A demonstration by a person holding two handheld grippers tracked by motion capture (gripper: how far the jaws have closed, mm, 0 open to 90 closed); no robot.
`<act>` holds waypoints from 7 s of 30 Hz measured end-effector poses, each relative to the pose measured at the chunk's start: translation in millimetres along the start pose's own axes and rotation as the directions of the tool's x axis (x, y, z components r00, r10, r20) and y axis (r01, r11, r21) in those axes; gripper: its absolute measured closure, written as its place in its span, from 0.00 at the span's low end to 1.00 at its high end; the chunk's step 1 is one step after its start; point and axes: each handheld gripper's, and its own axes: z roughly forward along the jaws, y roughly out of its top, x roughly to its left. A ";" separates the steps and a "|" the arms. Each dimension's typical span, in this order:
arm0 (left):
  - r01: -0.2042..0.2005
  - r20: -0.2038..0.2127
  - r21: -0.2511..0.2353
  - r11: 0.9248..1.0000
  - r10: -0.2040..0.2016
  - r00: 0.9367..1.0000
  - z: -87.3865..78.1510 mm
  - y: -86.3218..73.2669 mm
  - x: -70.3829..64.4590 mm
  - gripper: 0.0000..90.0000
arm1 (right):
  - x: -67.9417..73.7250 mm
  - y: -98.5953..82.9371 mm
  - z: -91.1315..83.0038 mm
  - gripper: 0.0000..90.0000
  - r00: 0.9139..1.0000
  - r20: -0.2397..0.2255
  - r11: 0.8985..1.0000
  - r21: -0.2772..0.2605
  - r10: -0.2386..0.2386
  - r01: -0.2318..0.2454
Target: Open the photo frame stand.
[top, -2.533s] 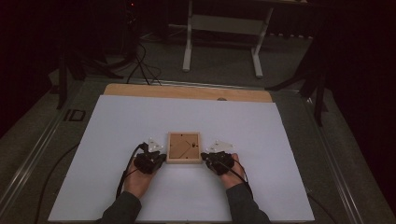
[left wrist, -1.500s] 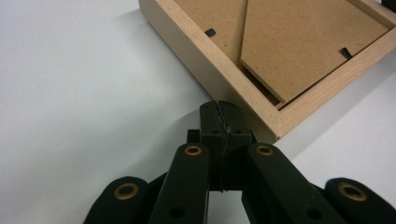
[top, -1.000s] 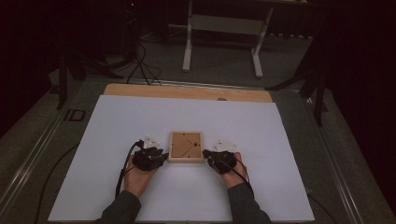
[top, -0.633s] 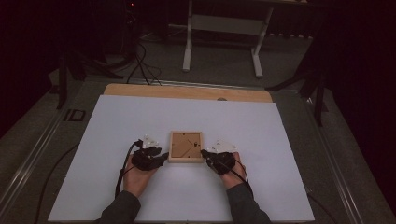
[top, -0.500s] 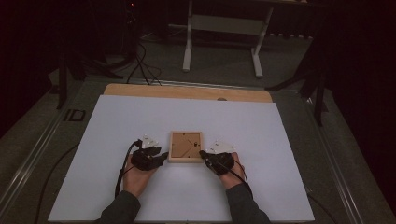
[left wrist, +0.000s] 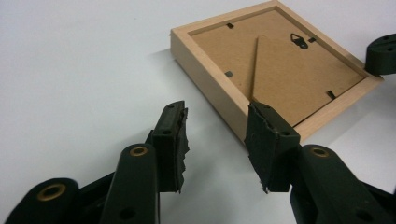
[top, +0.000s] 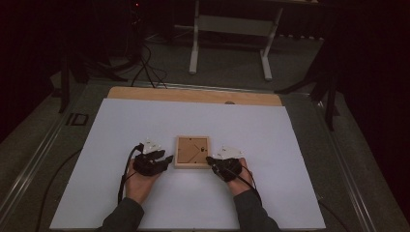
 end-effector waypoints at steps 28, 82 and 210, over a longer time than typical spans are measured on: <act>-0.073 0.061 0.009 0.997 0.072 0.996 2.6 12.8 -22.3 0.59 | -1.5 -0.7 0.5 1.00 1.000 -0.006 1.000 -0.007 0.019 -0.019; -0.146 0.043 0.107 0.984 0.142 0.989 34.4 33.5 -40.4 0.47 | -2.1 -1.1 0.5 1.00 0.999 -0.012 0.999 -0.010 0.033 -0.033; 0.227 0.221 0.274 0.935 -0.290 0.931 41.6 67.0 -19.7 0.65 | -2.7 -1.4 0.8 0.99 0.999 -0.016 0.999 -0.014 0.034 -0.035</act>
